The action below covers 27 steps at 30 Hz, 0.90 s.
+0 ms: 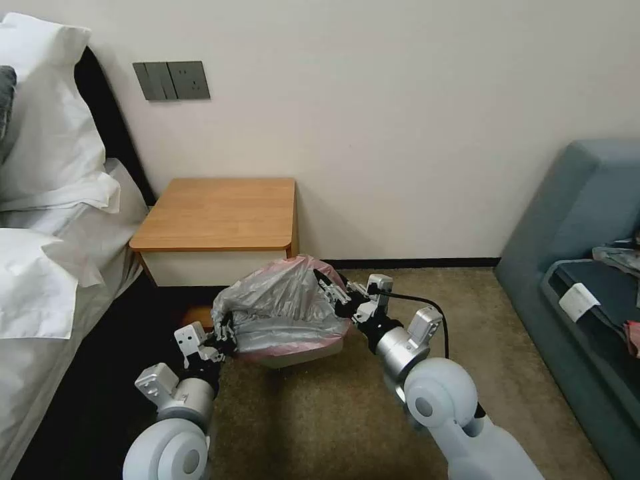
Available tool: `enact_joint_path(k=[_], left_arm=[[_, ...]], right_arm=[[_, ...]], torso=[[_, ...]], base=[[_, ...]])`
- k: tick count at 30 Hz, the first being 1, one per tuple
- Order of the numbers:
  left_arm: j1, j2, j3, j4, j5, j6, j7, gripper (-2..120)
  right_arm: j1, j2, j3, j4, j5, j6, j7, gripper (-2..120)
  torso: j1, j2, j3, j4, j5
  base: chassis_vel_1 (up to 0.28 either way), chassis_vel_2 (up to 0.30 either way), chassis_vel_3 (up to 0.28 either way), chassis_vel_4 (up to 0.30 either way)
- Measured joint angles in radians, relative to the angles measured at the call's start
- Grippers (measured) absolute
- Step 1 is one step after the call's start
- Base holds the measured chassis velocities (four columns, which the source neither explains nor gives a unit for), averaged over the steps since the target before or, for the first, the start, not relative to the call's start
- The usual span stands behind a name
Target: Pick up the garbage bag from the table and place it over the trash can.
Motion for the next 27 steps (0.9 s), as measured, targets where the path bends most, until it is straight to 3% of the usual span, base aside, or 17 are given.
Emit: enact_joint_path(k=[4,16,19,27], left_arm=[[0.000,0.000,0.000,0.007,-0.001,0.000,0.001,5],[0.004,0.004,-0.023,0.018,-0.050,-0.001,0.063,5],[0.009,0.006,-0.039,0.022,-0.062,-0.007,0.125,5],[0.010,0.006,-0.057,0.035,-0.092,-0.015,0.194,5]], right_arm=[[-0.003,0.007,0.006,-0.005,-0.039,0.013,-0.028,0],[0.022,0.022,0.079,-0.035,-0.041,-0.037,-0.019,0],[0.024,0.015,0.107,-0.035,0.027,-0.083,0.007,0],[0.013,0.008,0.126,-0.034,0.068,-0.142,0.009,0]], torso=[[0.000,0.000,0.000,0.0000,0.0000],[0.000,0.000,0.000,0.0000,0.0000],[0.000,0.000,0.000,0.0000,0.0000],[0.000,0.000,0.000,0.0000,0.0001]], base=[[0.000,0.000,0.000,0.000],[0.000,0.000,0.000,0.000],[0.000,0.000,0.000,0.000],[0.000,0.000,0.000,0.000]])
